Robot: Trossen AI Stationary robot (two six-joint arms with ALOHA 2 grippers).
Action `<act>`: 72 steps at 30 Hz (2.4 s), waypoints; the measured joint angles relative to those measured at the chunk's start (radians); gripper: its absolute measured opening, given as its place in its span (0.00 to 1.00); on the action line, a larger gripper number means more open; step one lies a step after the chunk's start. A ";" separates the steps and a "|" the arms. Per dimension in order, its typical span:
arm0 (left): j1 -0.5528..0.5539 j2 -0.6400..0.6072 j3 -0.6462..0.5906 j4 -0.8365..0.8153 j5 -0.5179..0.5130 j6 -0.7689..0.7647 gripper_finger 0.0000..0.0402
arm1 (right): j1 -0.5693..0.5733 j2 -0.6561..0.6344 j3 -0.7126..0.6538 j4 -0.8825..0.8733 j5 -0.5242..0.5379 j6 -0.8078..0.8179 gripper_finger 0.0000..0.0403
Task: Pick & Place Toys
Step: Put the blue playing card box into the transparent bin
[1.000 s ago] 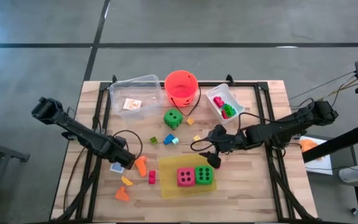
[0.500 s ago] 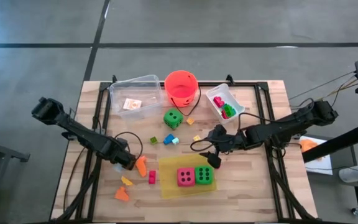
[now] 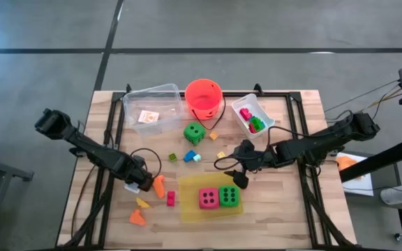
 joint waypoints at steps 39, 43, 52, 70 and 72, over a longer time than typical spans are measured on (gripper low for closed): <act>0.033 0.002 0.000 0.012 0.060 -0.039 0.69 | 0.000 0.000 0.000 0.000 -0.003 -0.003 0.88; 0.033 0.004 0.014 0.008 0.061 -0.026 0.69 | 0.000 0.000 0.000 0.000 -0.003 -0.003 0.88; 0.033 0.004 0.078 0.000 0.053 0.010 0.69 | 0.000 0.000 0.000 0.000 -0.004 -0.003 0.88; 0.061 0.002 0.451 -0.450 -0.146 0.094 0.69 | 0.000 0.000 0.000 0.000 -0.004 -0.003 0.88; 0.087 0.002 0.503 -0.497 -0.181 0.114 0.69 | 0.000 0.000 0.000 0.000 -0.004 -0.003 0.88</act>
